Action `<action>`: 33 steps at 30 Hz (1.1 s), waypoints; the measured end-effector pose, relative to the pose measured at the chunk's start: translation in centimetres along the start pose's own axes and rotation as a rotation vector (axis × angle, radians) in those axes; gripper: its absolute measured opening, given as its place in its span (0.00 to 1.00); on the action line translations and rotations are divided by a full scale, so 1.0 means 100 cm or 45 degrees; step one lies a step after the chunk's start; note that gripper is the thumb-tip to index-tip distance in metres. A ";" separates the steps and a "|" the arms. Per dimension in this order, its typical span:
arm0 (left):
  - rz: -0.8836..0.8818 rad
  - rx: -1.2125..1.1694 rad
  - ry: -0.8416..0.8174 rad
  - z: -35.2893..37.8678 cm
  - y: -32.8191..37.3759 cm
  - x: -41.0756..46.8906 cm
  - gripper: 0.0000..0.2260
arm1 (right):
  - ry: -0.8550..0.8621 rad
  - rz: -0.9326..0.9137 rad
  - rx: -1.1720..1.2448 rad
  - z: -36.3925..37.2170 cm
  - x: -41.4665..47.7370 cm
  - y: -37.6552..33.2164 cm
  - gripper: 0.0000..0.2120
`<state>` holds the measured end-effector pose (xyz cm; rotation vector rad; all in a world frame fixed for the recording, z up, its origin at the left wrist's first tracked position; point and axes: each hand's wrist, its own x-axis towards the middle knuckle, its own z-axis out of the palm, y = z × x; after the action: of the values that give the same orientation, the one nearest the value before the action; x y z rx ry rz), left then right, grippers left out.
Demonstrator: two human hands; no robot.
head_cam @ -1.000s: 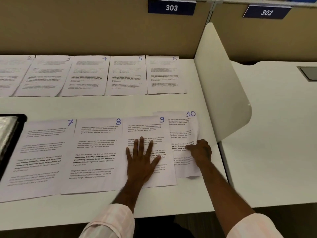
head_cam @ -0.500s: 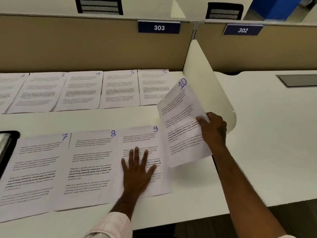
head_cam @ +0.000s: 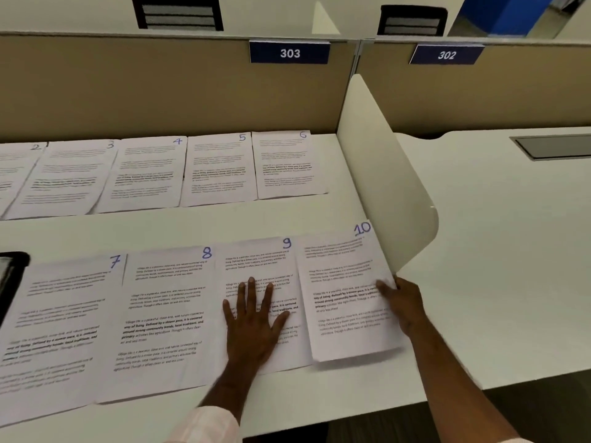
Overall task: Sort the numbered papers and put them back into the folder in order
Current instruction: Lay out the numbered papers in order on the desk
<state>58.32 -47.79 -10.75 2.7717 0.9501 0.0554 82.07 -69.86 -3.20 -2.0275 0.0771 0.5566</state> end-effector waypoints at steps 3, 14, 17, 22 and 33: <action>0.012 -0.006 0.012 -0.001 0.001 0.000 0.33 | 0.104 0.061 -0.076 0.000 0.008 0.014 0.11; -0.004 0.007 -0.023 -0.005 0.001 -0.001 0.33 | 0.161 0.110 -0.285 0.009 0.017 0.016 0.18; -0.001 0.010 -0.025 -0.005 0.001 -0.001 0.34 | 0.157 0.086 -0.309 0.009 0.018 0.013 0.17; -0.001 -0.003 -0.019 -0.006 0.002 0.000 0.34 | 0.156 0.081 -0.366 0.011 0.021 0.010 0.18; 0.002 0.008 -0.010 -0.005 0.002 -0.001 0.34 | 0.266 0.033 -0.574 0.018 0.013 0.010 0.28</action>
<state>58.32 -47.96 -10.21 2.7764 0.9473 0.0421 82.34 -68.65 -5.32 -2.5241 0.1111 0.3996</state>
